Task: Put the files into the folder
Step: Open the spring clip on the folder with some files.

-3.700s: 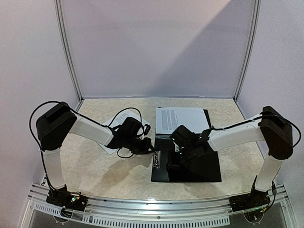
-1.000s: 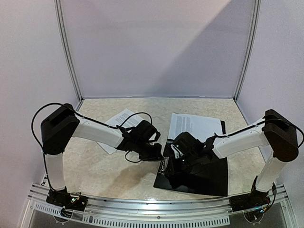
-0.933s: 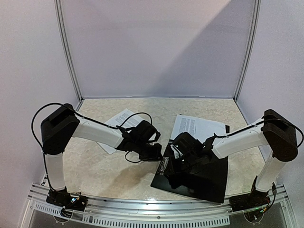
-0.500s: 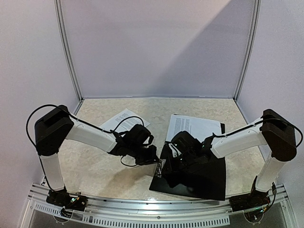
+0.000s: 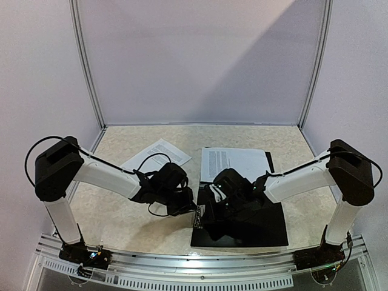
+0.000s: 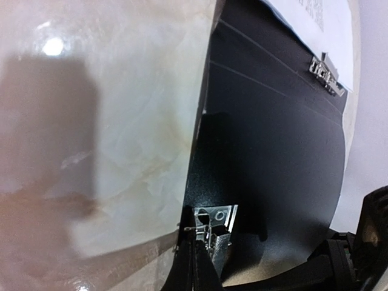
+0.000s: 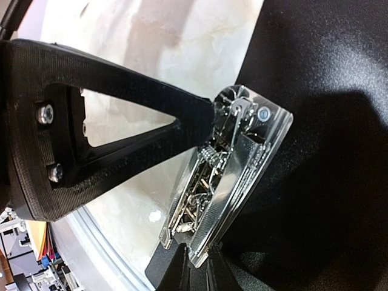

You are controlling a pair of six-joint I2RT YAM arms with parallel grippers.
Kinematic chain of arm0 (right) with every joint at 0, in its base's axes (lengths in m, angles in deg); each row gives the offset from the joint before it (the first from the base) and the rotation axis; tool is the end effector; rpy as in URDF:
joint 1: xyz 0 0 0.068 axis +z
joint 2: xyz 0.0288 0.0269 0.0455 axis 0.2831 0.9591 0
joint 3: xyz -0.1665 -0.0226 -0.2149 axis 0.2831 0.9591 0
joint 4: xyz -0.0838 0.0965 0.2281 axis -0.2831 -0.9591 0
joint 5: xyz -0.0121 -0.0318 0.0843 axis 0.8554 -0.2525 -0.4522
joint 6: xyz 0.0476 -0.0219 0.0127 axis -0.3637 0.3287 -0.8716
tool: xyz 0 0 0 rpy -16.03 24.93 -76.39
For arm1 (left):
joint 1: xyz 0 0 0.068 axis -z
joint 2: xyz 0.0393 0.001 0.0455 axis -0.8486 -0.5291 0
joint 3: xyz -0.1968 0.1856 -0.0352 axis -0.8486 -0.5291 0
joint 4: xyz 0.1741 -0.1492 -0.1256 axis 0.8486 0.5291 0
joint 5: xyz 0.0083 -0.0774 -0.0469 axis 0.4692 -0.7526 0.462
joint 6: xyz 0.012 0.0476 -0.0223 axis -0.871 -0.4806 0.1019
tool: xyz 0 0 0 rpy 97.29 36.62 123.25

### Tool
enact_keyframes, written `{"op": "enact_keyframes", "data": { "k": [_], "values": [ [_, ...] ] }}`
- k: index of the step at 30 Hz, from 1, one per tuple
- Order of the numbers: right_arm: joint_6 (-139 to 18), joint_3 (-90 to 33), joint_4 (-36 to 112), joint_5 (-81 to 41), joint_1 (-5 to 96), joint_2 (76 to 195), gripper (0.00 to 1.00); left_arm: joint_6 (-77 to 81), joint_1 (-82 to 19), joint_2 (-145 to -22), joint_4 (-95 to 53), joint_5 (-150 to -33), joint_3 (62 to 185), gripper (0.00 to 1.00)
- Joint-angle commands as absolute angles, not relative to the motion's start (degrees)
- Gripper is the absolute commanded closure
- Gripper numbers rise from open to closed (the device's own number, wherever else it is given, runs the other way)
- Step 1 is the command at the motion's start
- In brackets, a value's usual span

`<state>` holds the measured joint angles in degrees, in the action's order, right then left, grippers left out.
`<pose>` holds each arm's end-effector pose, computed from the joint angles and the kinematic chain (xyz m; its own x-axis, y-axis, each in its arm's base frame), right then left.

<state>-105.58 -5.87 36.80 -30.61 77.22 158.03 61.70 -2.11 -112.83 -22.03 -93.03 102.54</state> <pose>0.1608 0.3105 0.1335 -0.9652 -0.1905 -0.1792 -0.2613 0.7259 0.6362 0.1915 -0.2940 0.1212 -0.9698 -0.2285 -0.0851 -0.1225 0.7584 -0.6402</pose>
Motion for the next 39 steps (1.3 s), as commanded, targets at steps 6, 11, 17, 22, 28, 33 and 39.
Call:
{"op": "enact_keyframes", "data": {
  "k": [6,11,17,22,28,33,39],
  "values": [
    [-103.8,-9.7,38.47,-33.97,79.77,159.01,0.9,64.31,-0.73,-111.91,-21.31,-91.49,101.84,1.0],
    [-103.19,-10.11,33.31,-29.1,80.93,155.36,0.84,64.6,-0.54,-111.57,-21.7,-91.28,101.0,1.0],
    [-104.05,-12.04,28.84,-28.72,80.96,158.5,0.86,65.59,-0.27,-110.19,-21.86,-90.19,100.38,1.0],
    [-105.11,-12.05,27.06,-28.21,81.08,159.79,0.87,65.53,-0.16,-109.62,-21.59,-89.49,100.24,1.0],
    [-105.17,-12.2,27.03,-28.22,80.97,161.1,0.88,65.45,0.03,-110.1,-21.86,-89.78,100.32,1.0],
    [-105.05,-12.65,27.88,-28.49,81.01,162.67,0.88,65.36,0.04,-110.55,-21.9,-89.91,100.24,1.0],
    [-105.09,-12.99,27.71,-28.35,80.93,163.9,0.89,65.64,0.08,-111.45,-22.8,-90.72,99.72,1.0]
  ]
}}
